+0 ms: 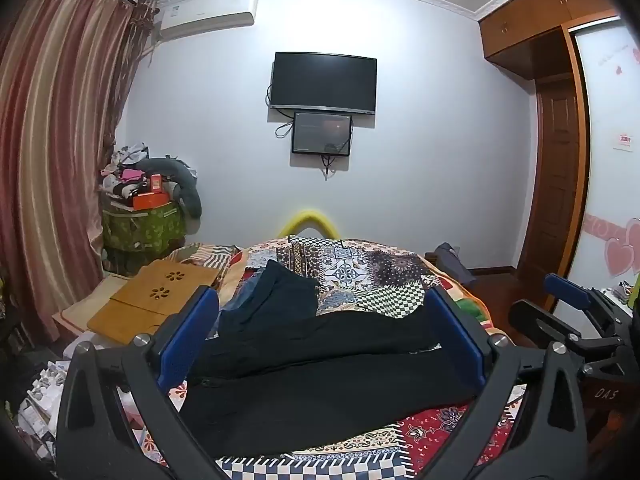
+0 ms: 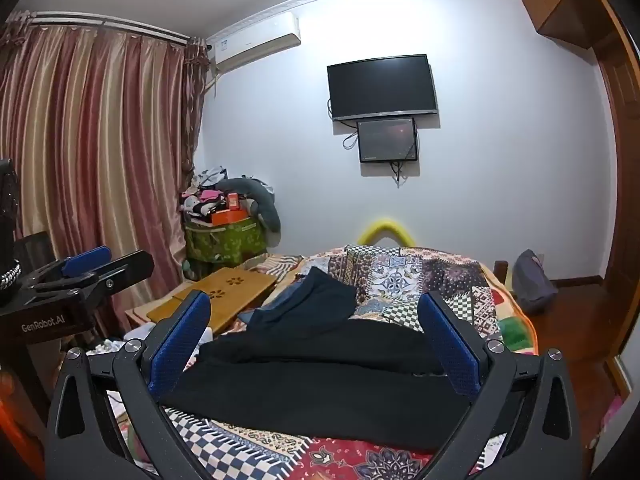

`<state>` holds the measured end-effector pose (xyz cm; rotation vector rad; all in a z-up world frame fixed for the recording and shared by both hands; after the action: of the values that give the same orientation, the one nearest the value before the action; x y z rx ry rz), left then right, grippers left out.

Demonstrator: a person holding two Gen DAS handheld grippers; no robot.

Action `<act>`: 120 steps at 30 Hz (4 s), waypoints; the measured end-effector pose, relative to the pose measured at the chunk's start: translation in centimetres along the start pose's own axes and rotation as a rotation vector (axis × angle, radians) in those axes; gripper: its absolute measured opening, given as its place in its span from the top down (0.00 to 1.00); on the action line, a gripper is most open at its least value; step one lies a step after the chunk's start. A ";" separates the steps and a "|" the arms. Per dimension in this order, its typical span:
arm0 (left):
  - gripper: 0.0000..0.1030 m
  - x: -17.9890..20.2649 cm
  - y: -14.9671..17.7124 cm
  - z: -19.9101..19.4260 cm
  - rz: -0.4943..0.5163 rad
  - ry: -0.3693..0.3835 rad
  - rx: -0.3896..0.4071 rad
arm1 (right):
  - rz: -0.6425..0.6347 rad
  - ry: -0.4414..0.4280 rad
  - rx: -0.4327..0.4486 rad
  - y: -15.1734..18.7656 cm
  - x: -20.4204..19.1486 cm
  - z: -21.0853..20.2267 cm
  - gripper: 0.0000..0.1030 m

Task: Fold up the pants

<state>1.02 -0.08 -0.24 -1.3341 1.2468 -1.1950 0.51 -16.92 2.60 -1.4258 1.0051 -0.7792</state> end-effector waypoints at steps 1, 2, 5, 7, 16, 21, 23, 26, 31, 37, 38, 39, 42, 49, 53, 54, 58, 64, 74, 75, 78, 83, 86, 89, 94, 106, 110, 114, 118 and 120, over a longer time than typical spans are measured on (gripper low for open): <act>0.00 0.0 0.0 0.0 0.001 0.002 -0.001 | -0.001 0.001 -0.004 0.0 0.0 0.0 0.00; 0.00 0.1 0.0 0.1 0.000 0.004 -0.003 | -0.001 0.001 -0.006 0.0 0.0 0.0 0.00; 0.00 -0.2 -0.2 -0.6 -0.005 -0.002 -0.004 | 0.004 0.002 -0.003 -0.1 0.0 0.0 0.00; 0.00 -0.2 0.2 -0.4 -0.001 -0.005 -0.002 | 0.000 0.003 -0.011 0.0 0.0 0.2 0.00; 0.00 -0.6 0.2 0.2 -0.005 -0.003 -0.009 | 0.004 0.012 -0.010 0.3 -0.3 0.6 0.00; 0.00 -0.9 0.2 0.3 -0.012 0.001 -0.017 | 0.006 0.015 -0.010 0.2 -0.1 0.3 0.00; 0.00 -0.9 0.2 0.3 -0.010 -0.001 -0.015 | 0.007 0.016 -0.011 0.2 -0.1 0.3 0.00; 0.00 -0.9 0.5 0.5 -0.006 -0.003 -0.013 | 0.007 0.017 -0.011 0.1 -0.1 0.3 0.00; 0.00 -0.8 0.5 0.6 -0.007 -0.002 -0.013 | 0.007 0.020 -0.010 0.0 -0.1 0.3 0.00; 0.00 -0.7 0.3 0.5 -0.006 -0.004 -0.010 | 0.008 0.025 -0.010 0.0 0.0 0.4 0.00; 0.00 -0.7 0.4 0.6 -0.005 -0.004 -0.010 | 0.009 0.026 -0.009 0.0 0.1 0.5 0.00; 0.00 -0.7 0.4 0.5 -0.006 -0.003 -0.010 | 0.009 0.026 -0.010 0.0 0.1 0.5 0.00; 0.00 -0.7 0.5 0.6 -0.008 -0.001 -0.010 | 0.009 0.029 -0.010 0.0 0.2 0.5 0.00; 0.00 -0.5 0.4 0.5 -0.007 0.001 -0.008 | 0.012 0.035 -0.008 0.0 0.3 0.5 0.00; 0.00 -0.5 0.4 0.4 -0.007 0.001 -0.008 | 0.012 0.035 -0.007 0.1 0.4 0.4 0.00; 0.00 -0.5 0.4 0.4 -0.006 0.001 -0.008 | 0.014 0.037 -0.007 0.1 0.4 0.4 0.00; 0.00 -0.5 0.3 0.3 -0.007 0.000 -0.006 | 0.016 0.039 -0.008 0.1 0.7 0.5 0.00; 0.00 -0.5 0.3 0.3 -0.007 0.000 -0.006 | 0.016 0.040 -0.009 0.1 0.9 0.5 0.00; 0.00 -0.5 0.4 0.3 -0.006 0.000 -0.006 | 0.013 0.039 -0.008 0.1 1.0 0.5 0.00; 0.00 -0.5 0.4 0.4 -0.007 0.000 -0.006 | 0.013 0.039 -0.008 0.1 1.0 0.5 0.00; 0.00 -0.5 0.5 0.4 -0.007 0.000 -0.006 | 0.012 0.039 -0.009 0.2 1.1 0.5 0.00; 0.00 -0.5 0.5 0.3 -0.011 -0.005 -0.007 | 0.012 0.041 -0.013 0.3 1.1 0.5 0.00; 0.00 -0.6 0.5 0.4 -0.016 -0.006 -0.010 | 0.010 0.042 -0.015 0.2 1.0 0.6 0.00; 0.00 -0.7 0.5 0.6 -0.018 -0.008 -0.013 | 0.013 0.044 -0.019 0.3 1.0 0.7 0.00; 0.00 -1.1 0.7 1.4 -0.025 -0.010 -0.025 | 0.013 0.047 -0.030 0.4 1.0 1.0 0.00; 0.00 -5.8 2.7 9.2 -0.084 -0.063 -0.153 | 0.005 0.051 -0.094 1.9 3.1 6.6 0.00; 0.00 -9.3 4.1 13.8 -0.089 -0.141 -0.224 | -0.035 0.068 -0.128 3.0 4.1 9.3 0.00; 0.00 -12.8 5.9 18.3 -0.086 -0.203 -0.301 | -0.077 0.094 -0.175 4.0 5.0 11.9 0.00; 0.00 -16.4 8.2 22.2 -0.098 -0.223 -0.394 | -0.115 0.096 -0.245 5.5 6.3 15.1 0.00; 0.04 -18.0 9.4 24.4 -0.077 -0.249 -0.441 | -0.112 0.084 -0.283 6.2 7.2 16.7 0.01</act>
<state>24.10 17.50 -13.15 -1.8061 1.3293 -0.7949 17.63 -16.24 -6.07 -1.7160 1.1415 -0.8072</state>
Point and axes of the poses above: each gripper's, at about its wrist camera, not at the fingertips, and z roughly the way its jaws point, x to its right, y to its underside, the point moved 1 cm from there along z, roughly the way its jaws point, and after that the axes turned 8 degrees about x, right-handed, at the moved point
